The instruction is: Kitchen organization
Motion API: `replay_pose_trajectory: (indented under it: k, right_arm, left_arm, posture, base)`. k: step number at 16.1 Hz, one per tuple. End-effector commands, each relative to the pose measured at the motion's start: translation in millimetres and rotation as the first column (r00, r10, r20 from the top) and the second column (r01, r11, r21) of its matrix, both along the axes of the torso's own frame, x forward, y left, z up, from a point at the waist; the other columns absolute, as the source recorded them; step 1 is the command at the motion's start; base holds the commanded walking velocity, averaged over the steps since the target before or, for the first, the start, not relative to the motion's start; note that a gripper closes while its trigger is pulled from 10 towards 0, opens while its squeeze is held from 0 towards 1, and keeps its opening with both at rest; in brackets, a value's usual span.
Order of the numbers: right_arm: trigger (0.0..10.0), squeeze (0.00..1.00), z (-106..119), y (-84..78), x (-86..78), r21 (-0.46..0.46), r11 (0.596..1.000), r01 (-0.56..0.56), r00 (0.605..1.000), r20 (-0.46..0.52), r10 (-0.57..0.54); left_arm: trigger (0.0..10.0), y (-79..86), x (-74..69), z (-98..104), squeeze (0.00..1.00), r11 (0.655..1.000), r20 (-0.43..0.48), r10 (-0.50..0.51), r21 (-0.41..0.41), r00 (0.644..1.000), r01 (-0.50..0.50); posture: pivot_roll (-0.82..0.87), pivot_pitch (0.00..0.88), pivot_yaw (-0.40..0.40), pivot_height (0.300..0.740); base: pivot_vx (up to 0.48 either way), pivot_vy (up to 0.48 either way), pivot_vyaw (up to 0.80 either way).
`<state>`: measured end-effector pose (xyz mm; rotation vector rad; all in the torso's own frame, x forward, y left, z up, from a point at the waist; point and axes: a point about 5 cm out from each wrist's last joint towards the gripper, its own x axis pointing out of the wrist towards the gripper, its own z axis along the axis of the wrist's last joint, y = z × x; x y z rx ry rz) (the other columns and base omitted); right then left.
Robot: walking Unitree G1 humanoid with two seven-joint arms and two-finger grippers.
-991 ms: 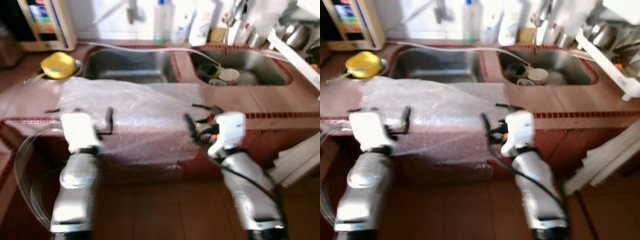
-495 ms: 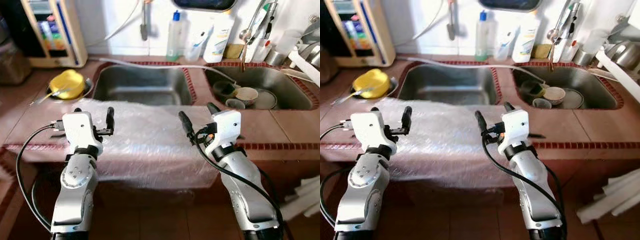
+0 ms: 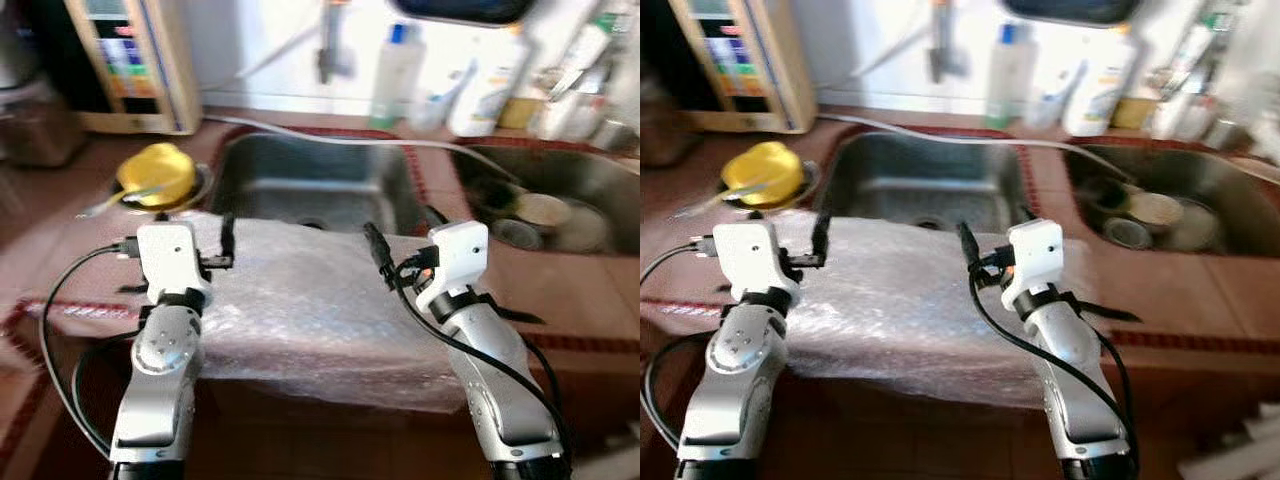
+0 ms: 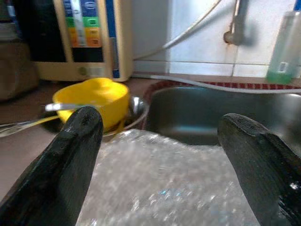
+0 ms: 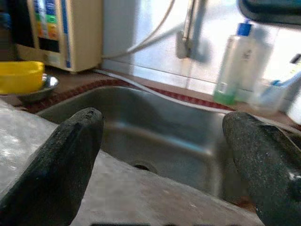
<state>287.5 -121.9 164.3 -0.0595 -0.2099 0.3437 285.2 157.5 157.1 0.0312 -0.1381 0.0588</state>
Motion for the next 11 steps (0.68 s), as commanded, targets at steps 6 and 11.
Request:
replay_pose_trajectory:
  k: [6, 11]
  right_arm:
    - [10.0, 0.00, 3.7, -5.2, 0.7, 0.022, 0.999, 0.033, 0.999, 0.011, -0.034]
    - [10.0, 0.00, 3.7, -5.2, 1.8, 0.026, 0.999, 0.040, 0.999, 0.011, -0.040]
  left_arm:
    - [10.0, -1.9, 1.2, -2.2, 0.00, 1.000, -0.043, 0.017, -0.004, 0.999, -0.017]
    - [10.0, -5.8, 3.4, -3.4, 0.00, 1.000, -0.051, -0.018, 0.000, 0.999, 0.018]
  posture:
    - [-0.02, 0.053, -0.012, 0.740]
    - [-0.02, 0.044, -0.008, 0.740]
  base:
    - [0.000, 0.000, 0.00]
    - [0.000, 0.000, 0.00]
